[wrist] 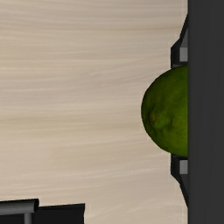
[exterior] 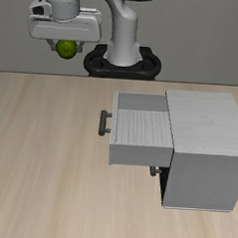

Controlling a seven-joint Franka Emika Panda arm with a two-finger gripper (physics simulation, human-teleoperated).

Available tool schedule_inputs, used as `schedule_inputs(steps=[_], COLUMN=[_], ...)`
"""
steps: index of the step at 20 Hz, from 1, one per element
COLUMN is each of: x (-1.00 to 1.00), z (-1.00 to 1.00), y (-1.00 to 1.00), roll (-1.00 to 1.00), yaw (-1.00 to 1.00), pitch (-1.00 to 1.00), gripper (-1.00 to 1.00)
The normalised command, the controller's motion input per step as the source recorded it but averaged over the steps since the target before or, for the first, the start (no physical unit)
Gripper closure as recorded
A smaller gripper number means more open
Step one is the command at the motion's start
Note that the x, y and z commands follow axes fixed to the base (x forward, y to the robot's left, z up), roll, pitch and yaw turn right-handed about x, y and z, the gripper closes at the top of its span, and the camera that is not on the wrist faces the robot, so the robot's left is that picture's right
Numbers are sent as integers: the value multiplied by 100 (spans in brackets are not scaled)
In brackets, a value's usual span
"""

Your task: Pick up the lime and place it in the top layer of the cabinet

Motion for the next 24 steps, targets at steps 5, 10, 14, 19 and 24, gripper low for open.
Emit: schedule_inputs(steps=[5, 10, 14, 19, 24], x=[0, 0, 0, 60, 100], z=[0, 0, 0, 0, 0], y=[100, 100, 100, 40, 0], roll=[0, 0, 0, 0, 0], yaw=[0, 0, 0, 0, 0], pitch=[0, 0, 0, 0, 0], gripper=[100, 100, 100, 100, 100])
